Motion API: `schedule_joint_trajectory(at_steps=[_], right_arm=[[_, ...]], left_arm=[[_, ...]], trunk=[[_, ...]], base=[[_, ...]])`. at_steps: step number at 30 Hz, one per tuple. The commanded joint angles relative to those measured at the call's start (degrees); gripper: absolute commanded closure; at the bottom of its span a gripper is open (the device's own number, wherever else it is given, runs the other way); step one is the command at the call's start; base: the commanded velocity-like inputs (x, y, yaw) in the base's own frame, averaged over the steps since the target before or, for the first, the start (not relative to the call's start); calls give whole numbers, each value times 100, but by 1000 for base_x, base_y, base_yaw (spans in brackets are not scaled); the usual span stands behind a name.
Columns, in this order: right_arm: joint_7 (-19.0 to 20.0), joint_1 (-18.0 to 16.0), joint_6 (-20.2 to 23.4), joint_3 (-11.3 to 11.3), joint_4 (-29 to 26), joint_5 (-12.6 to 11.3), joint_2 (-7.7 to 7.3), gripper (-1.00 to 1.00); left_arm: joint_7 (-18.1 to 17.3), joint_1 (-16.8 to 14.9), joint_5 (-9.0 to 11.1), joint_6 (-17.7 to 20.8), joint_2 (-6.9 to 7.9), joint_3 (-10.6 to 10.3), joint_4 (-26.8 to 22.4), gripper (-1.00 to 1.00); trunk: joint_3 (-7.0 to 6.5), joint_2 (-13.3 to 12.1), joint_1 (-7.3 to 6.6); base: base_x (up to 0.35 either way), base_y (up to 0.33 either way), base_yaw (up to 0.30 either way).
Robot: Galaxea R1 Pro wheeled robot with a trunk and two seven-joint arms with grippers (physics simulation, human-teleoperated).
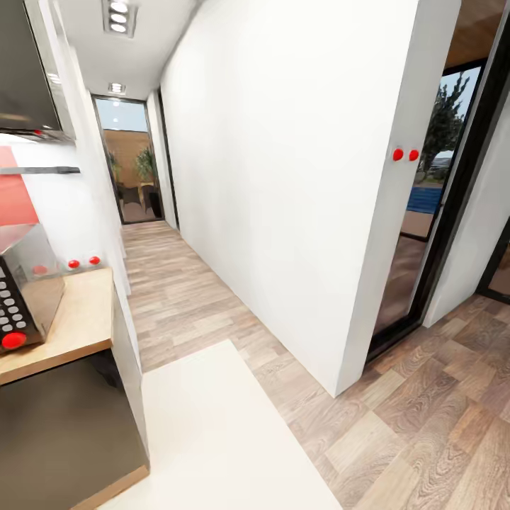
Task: Set up a coffee station on the kitchen countertop: keep the coffee maker on the countertop, move the bottle of coffee from the kitchen shelf to the counter next to the coffee maker, place a paper coffee filter on top of the coffee maker, put the saucer next to the coffee maker with the coffee cup on the saucer, and place the electric kettle next to the coffee maker.
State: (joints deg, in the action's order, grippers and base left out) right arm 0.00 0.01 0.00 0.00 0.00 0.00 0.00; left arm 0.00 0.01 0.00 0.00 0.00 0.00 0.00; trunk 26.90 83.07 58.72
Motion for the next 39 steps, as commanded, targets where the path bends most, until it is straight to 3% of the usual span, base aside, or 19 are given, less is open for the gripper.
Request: schedule_joint_trajectory(at_steps=[1, 12, 23, 32, 34, 39], right_arm=[[0, -1, 0, 0, 0, 0, 0, -100], [-5, -18, -233, -16, -341, -1, 338, -100], [-26, -19, -586, -17, -404, 9, 334, -100], [-26, -18, -861, -17, -404, 9, 334, -100], [-26, -18, -861, -17, -404, 9, 334, -100], [-26, -19, -861, -17, -404, 9, 334, -100]], left_arm=[[0, -1, 0, 0, 0, 0, 0, -100], [-9, -1, 2, -68, -41, 13, -61, -100], [-29, -1, 56, -70, -54, 36, -62, -100], [-49, -1, 70, -121, -46, 35, -75, -100], [-35, -1, 70, -372, -38, 121, -72, -100], [-43, -1, 70, -508, -45, 358, -70, -100]], trunk=[[3, 1, 0], [3, 1, 0], [44, 1, 0], [-74, -360, -197], [-100, -440, -241], [-165, -640, -351]], base=[[0, 0, 0], [0, 0, 0], [0, 0, 177], [0, 0, 235], [0, 0, 235], [0, 0, 235]])
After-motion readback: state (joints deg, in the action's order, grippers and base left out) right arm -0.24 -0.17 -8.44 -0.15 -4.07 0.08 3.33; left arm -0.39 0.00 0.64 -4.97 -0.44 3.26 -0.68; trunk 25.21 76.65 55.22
